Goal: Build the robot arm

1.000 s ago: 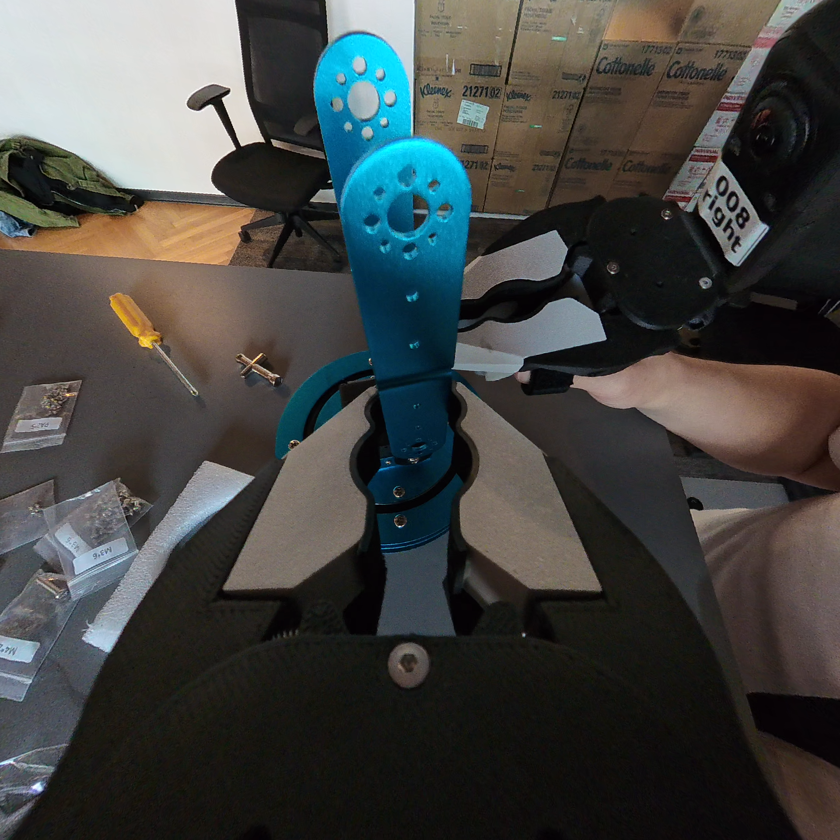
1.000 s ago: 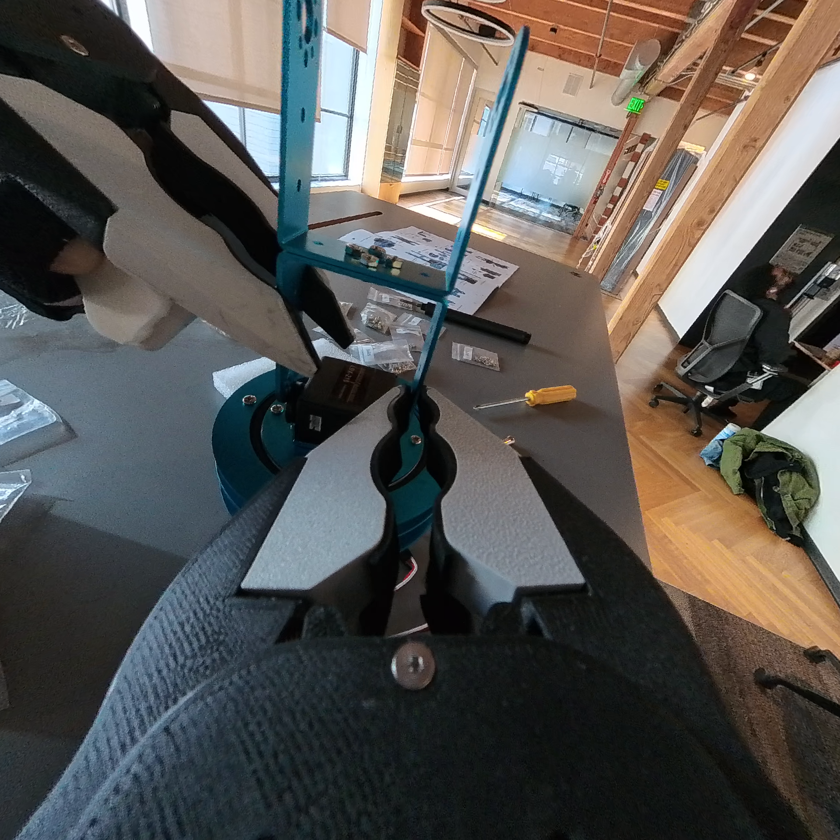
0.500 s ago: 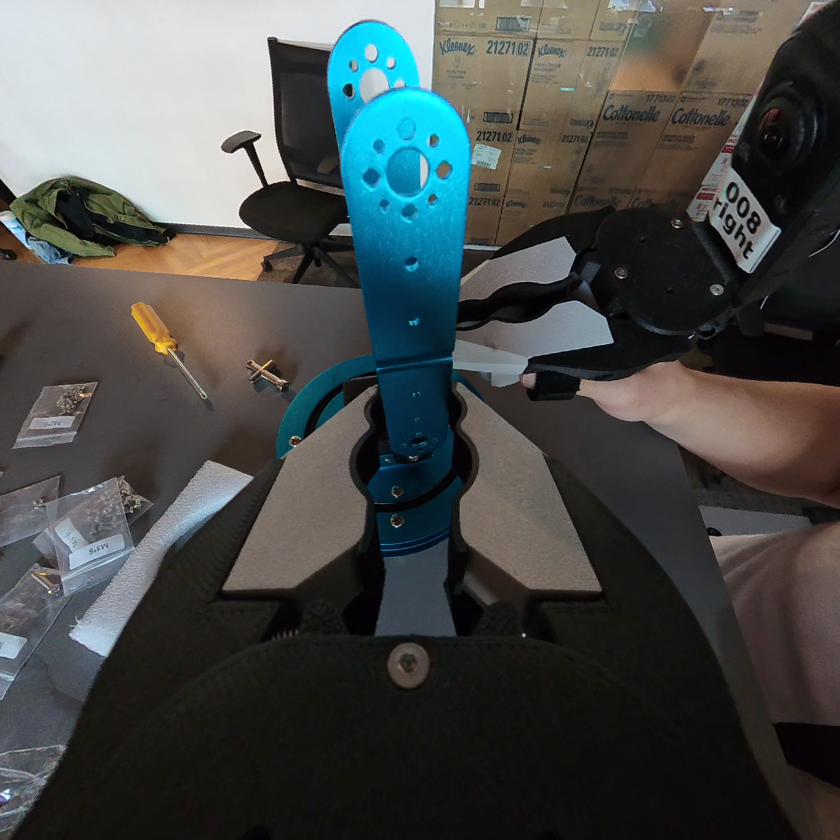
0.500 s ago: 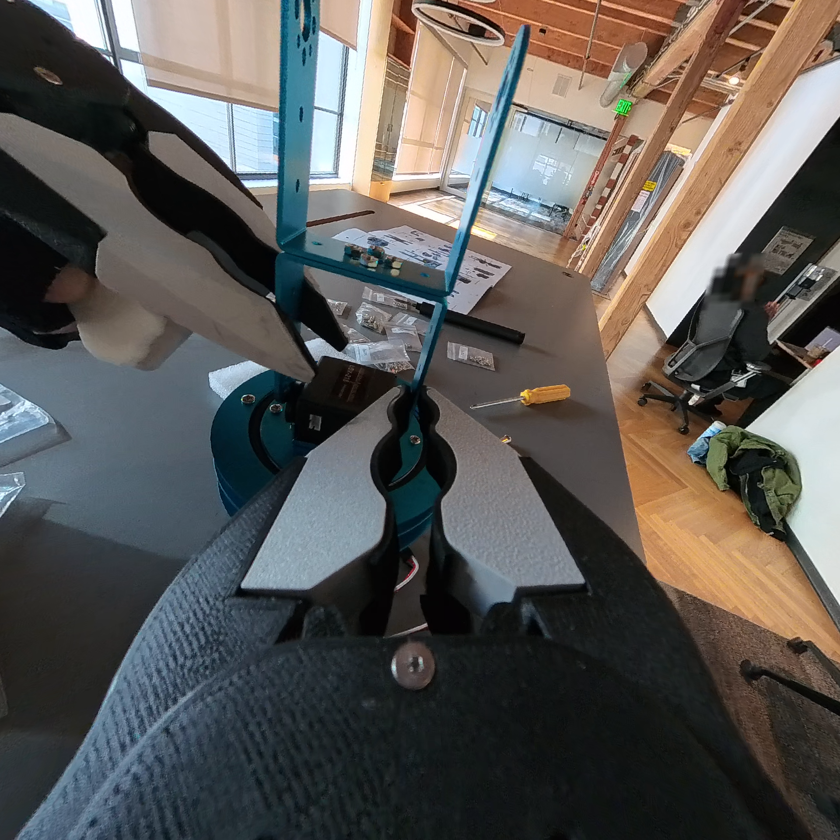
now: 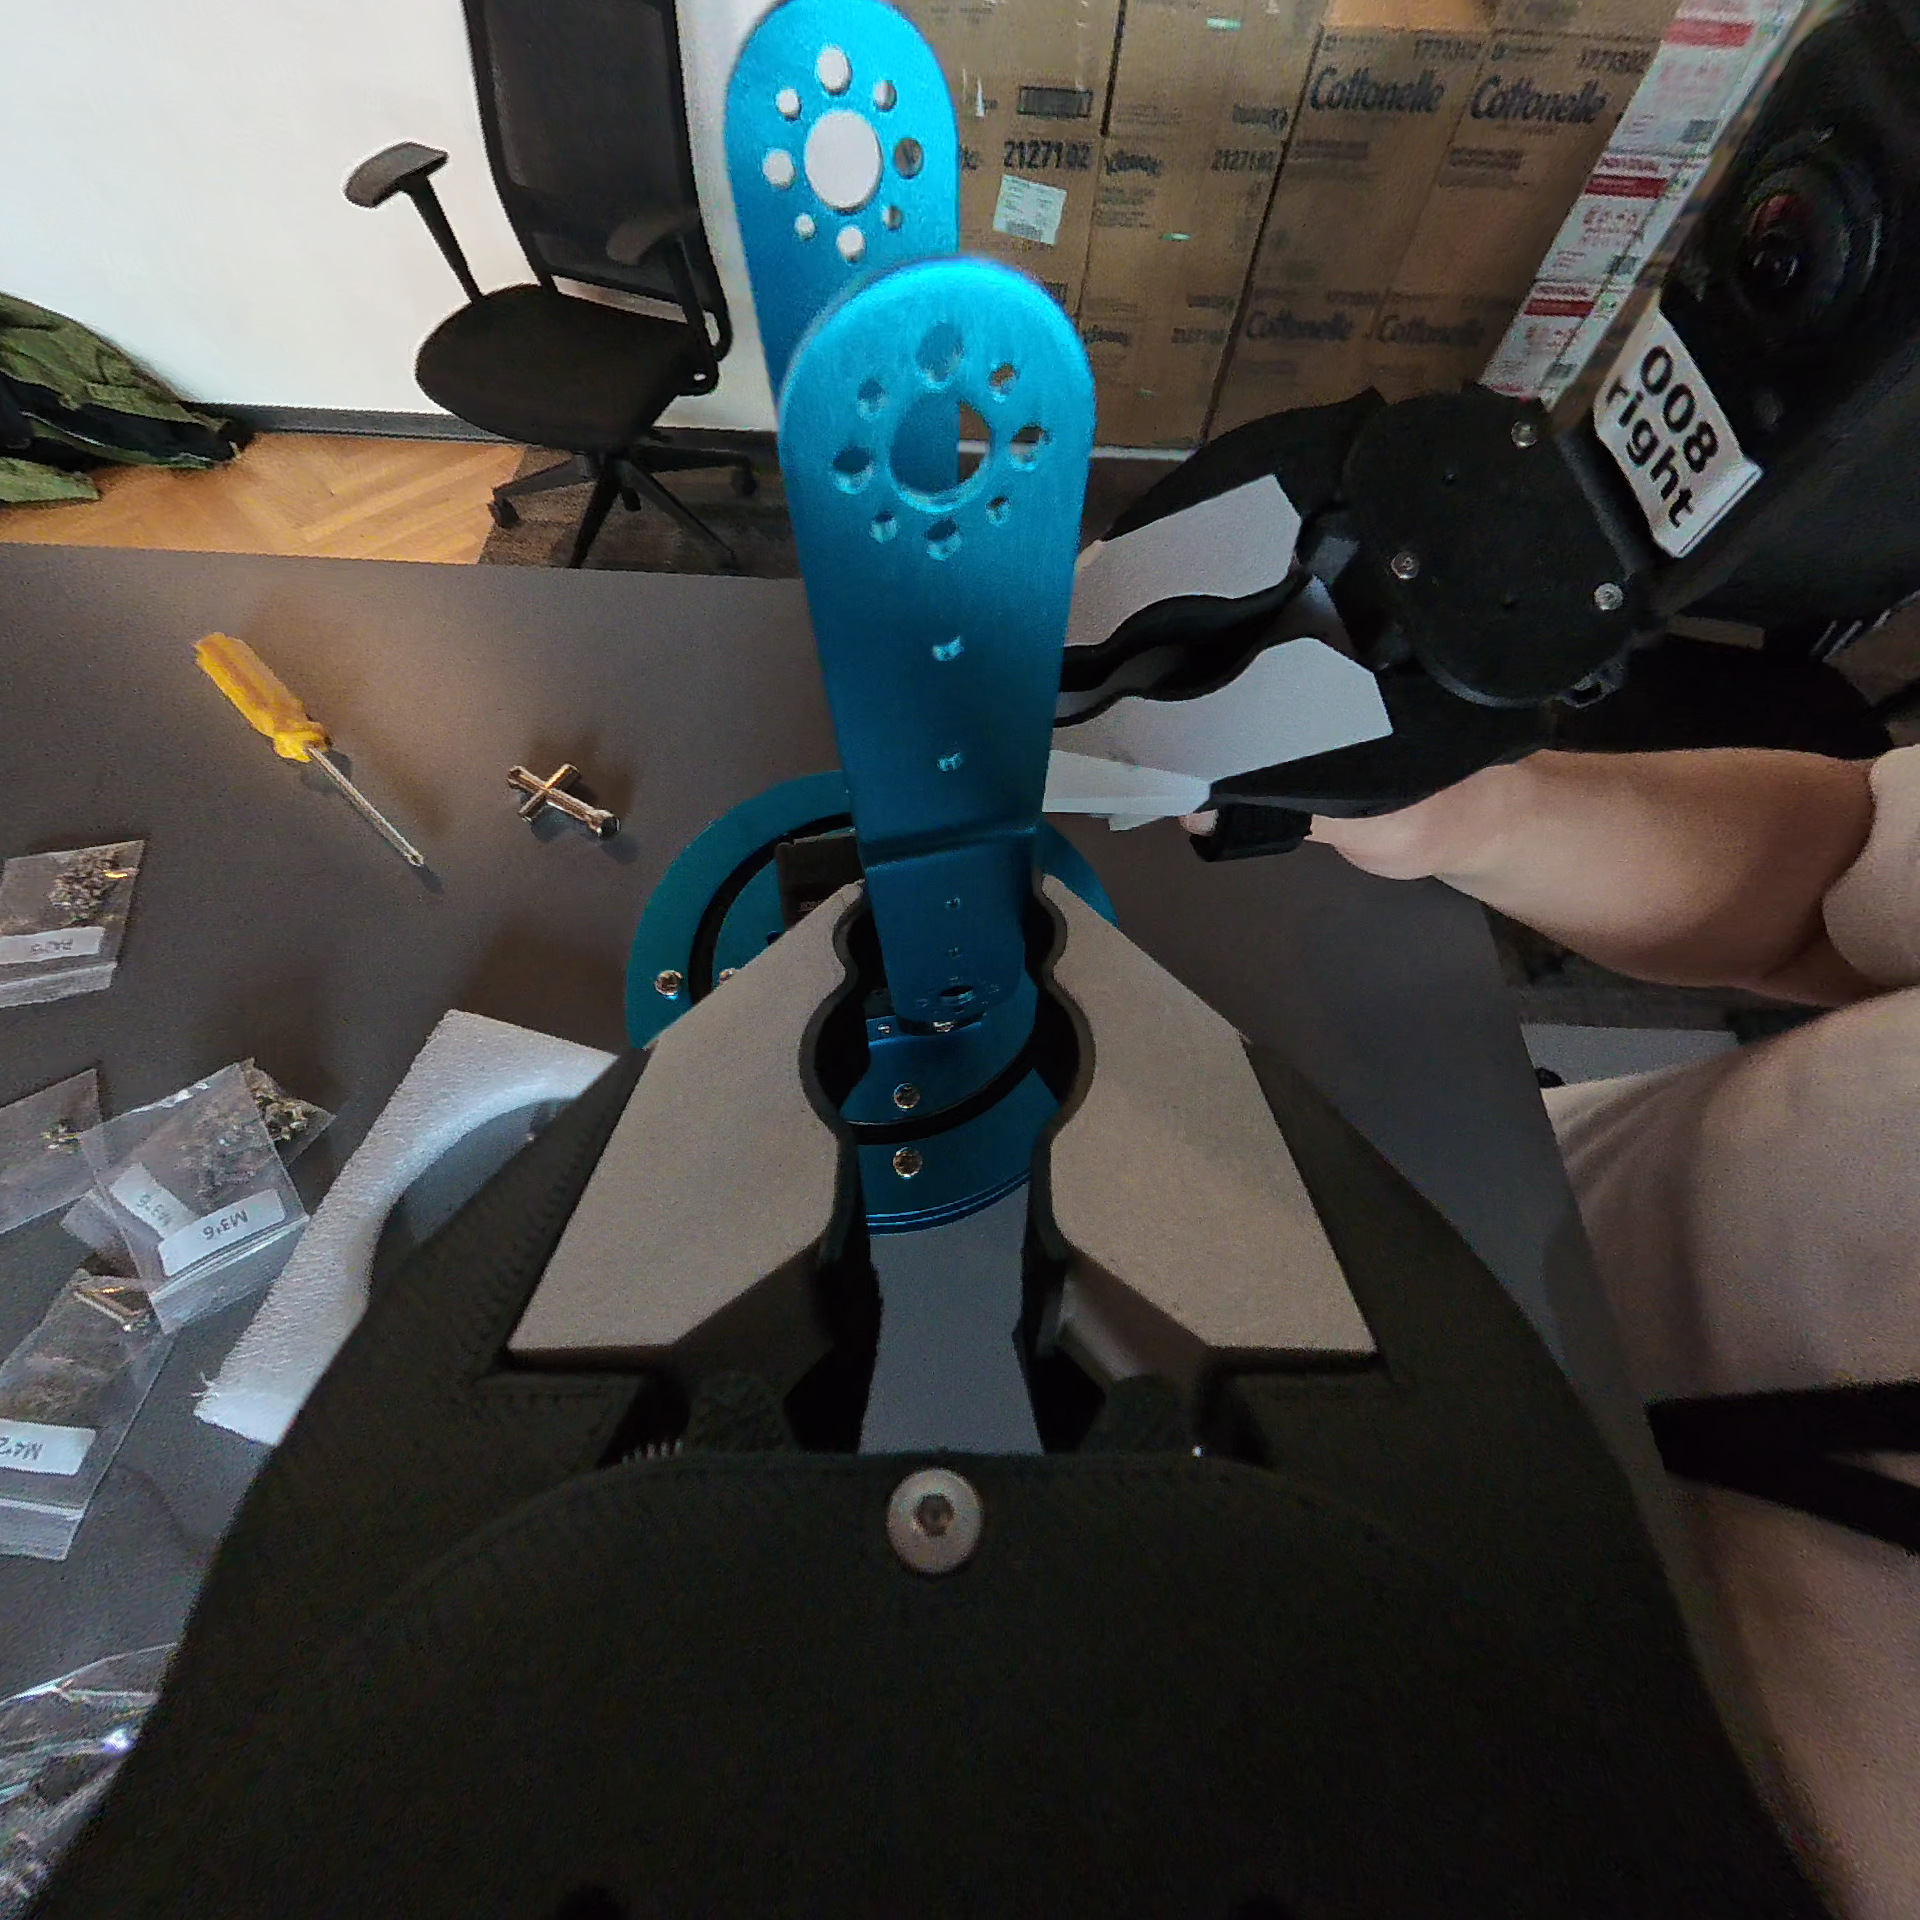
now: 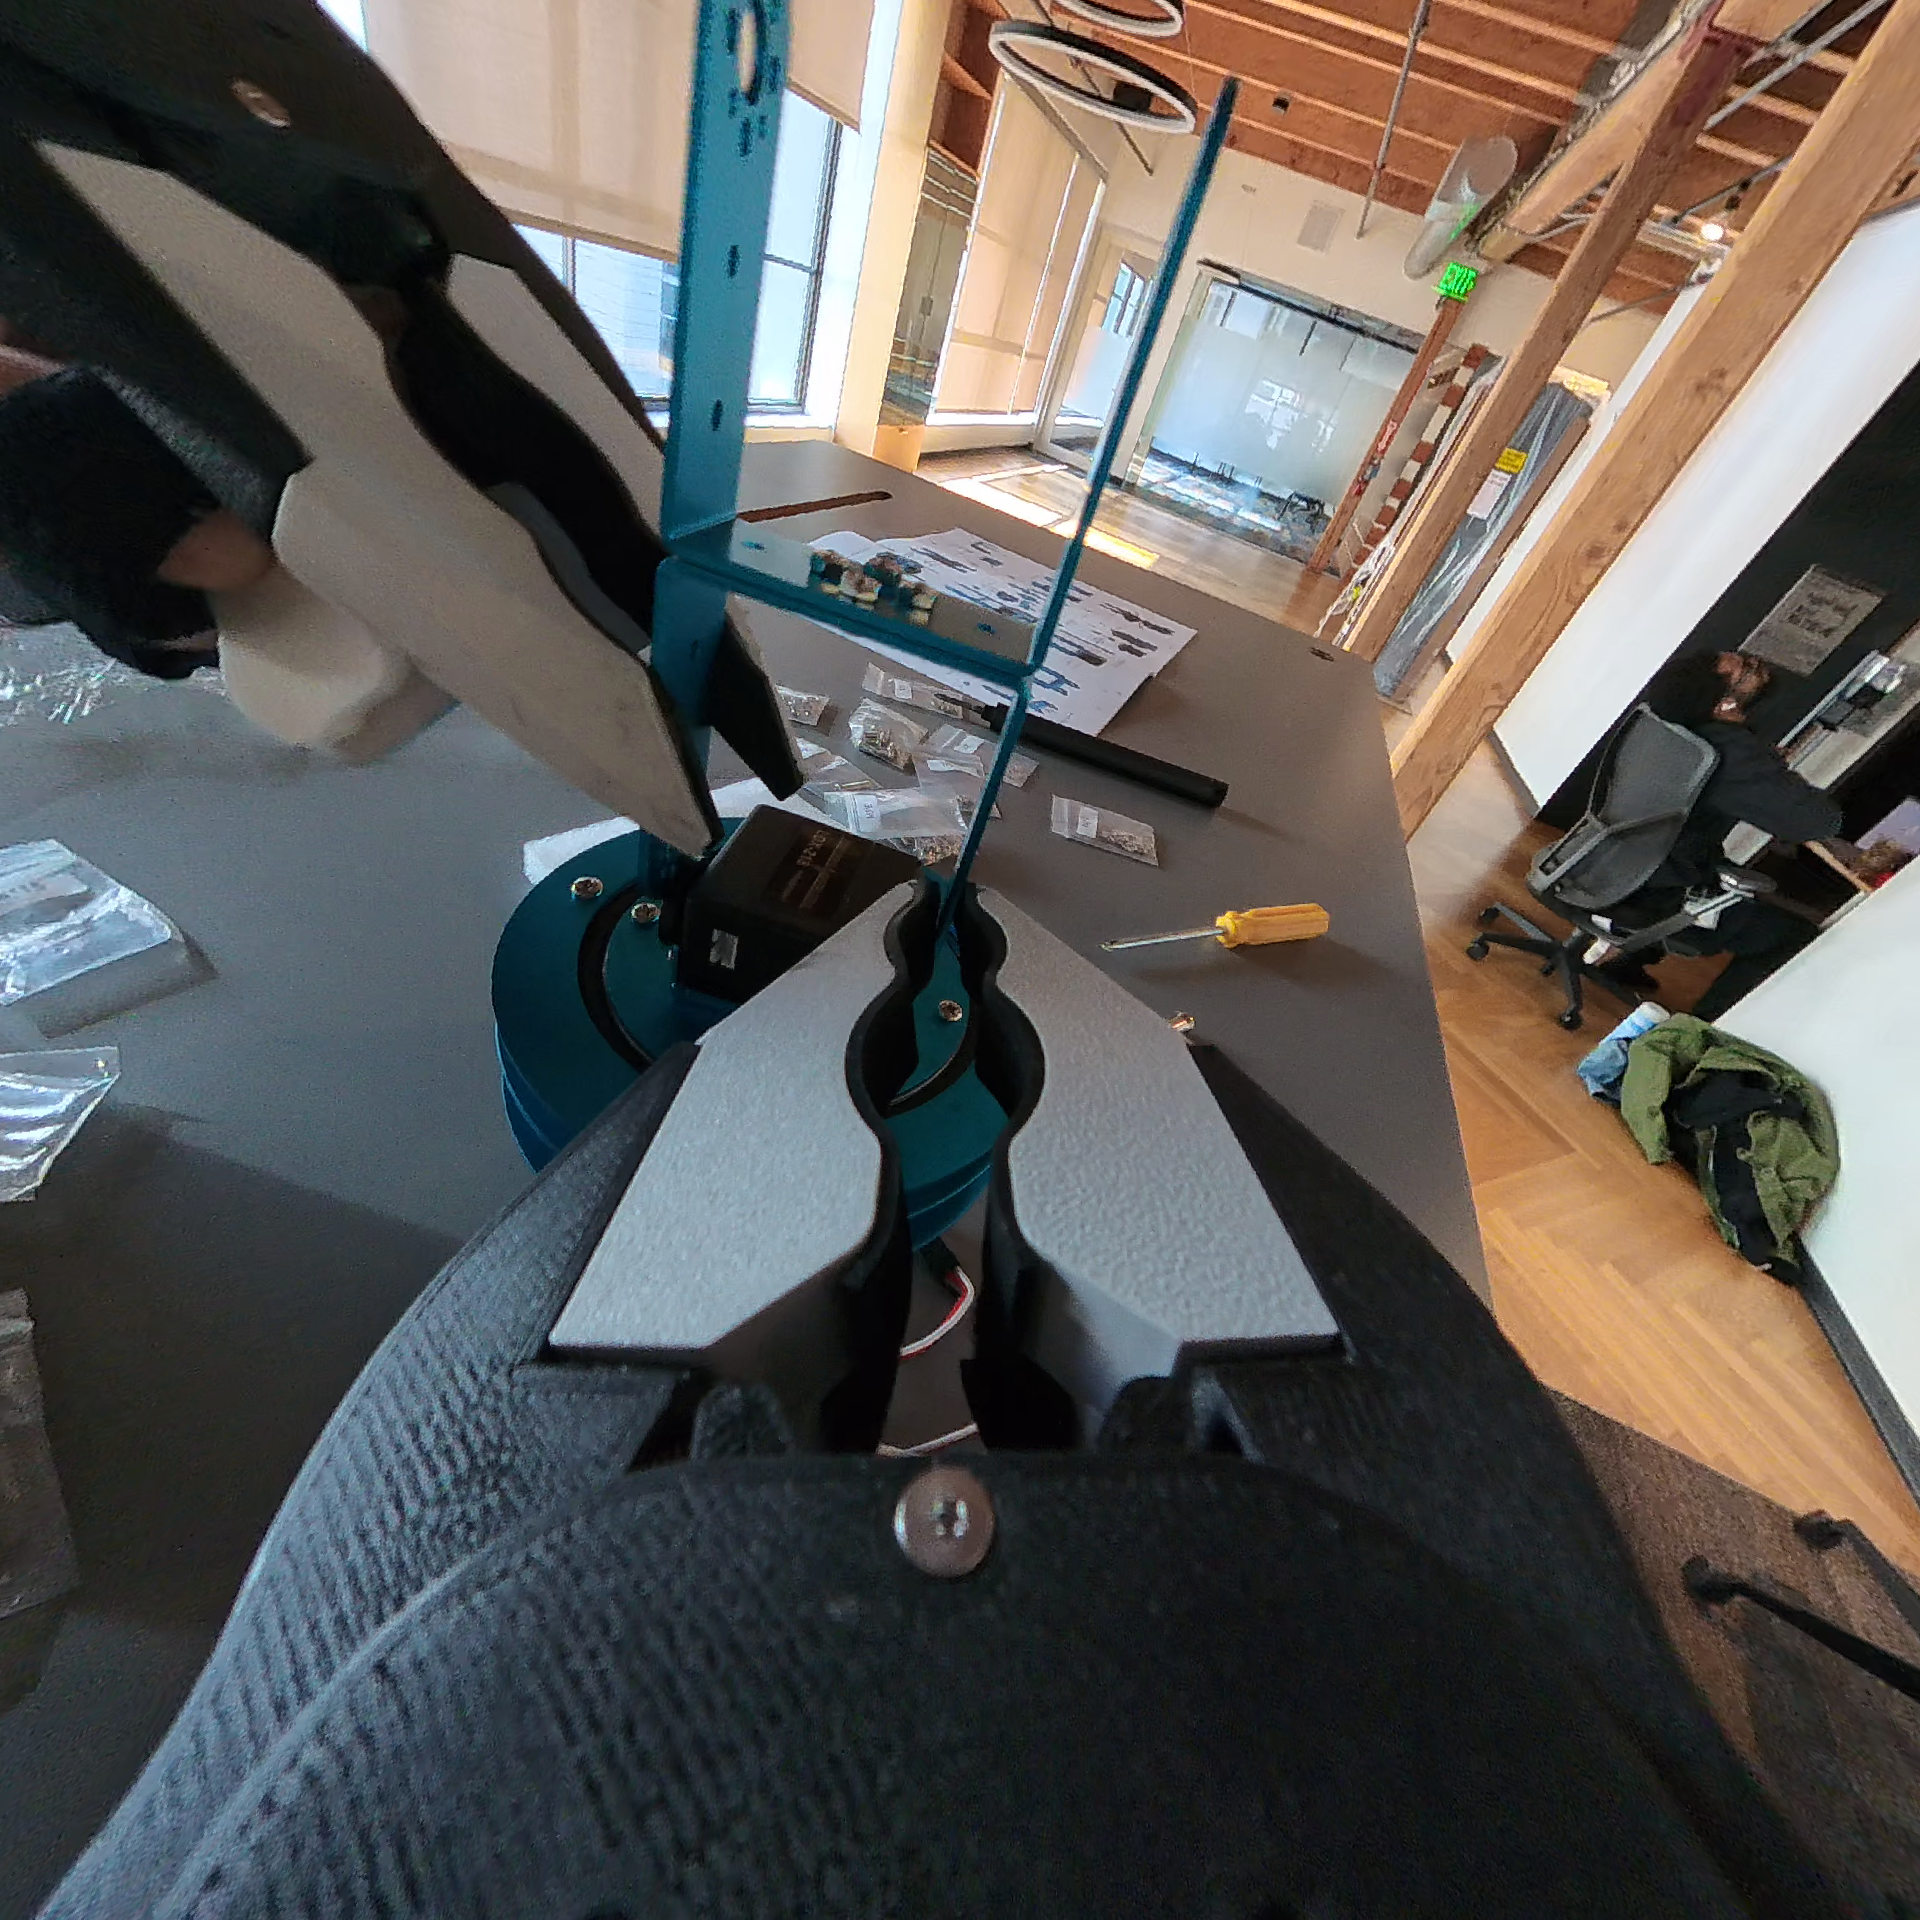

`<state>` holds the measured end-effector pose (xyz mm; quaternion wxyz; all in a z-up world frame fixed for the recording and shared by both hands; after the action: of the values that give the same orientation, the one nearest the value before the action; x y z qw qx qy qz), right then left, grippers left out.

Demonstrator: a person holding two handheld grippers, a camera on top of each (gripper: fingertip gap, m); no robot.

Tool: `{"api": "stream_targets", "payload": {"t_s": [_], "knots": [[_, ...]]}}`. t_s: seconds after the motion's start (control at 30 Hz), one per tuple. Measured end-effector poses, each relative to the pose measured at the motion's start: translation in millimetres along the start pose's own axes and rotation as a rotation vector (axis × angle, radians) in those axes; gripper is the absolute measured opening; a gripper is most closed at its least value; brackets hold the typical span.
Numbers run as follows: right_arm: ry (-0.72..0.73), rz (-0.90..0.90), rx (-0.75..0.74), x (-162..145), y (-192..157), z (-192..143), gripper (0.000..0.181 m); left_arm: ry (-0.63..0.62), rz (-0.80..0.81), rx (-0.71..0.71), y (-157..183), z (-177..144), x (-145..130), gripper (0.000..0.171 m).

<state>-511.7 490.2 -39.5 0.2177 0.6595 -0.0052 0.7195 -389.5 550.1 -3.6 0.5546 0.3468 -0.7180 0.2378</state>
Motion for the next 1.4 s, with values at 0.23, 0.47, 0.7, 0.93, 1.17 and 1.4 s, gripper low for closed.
{"api": "stream_targets", "payload": {"t_s": [0.23,0.47,0.7,0.93,1.17,1.4], "knots": [[0.010,-0.017,0.000,1.7,-8.7,-1.8,0.004,-0.013,-0.028,-0.078,-4.6,-6.8,-1.4,0.026],[0.016,-0.029,-0.007,2.3,-14.3,-2.4,0.004,-0.027,-0.021,-0.119,-6.8,-10.6,-1.9,0.026],[0.048,0.057,0.089,-1.6,-8.6,-5.2,0.007,-0.011,-0.044,-0.136,-8.8,-10.8,-3.0,0.025],[0.165,0.260,0.351,17.8,38.9,-18.1,0.017,-0.016,-0.015,-0.123,-6.6,-10.8,-2.7,0.026],[0.090,0.428,0.839,23.7,73.9,11.3,0.047,-0.024,0.007,-0.112,-4.7,-10.6,-2.2,0.026],[0.043,0.403,1.170,9.5,44.8,44.8,0.045,-0.018,0.012,-0.117,-4.9,-10.8,-2.6,0.025]]}}
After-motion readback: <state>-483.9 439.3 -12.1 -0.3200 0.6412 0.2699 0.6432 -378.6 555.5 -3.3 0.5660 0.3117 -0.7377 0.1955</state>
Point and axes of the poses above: each gripper's, where its closed fingertips meet, z out along the fingers, x out of its top, y = z × x across the jaws, the point moved 8 cm from there along -z, back along the fingers, and after that the axes turned 14 degrees about y, right-handed, at the moved point
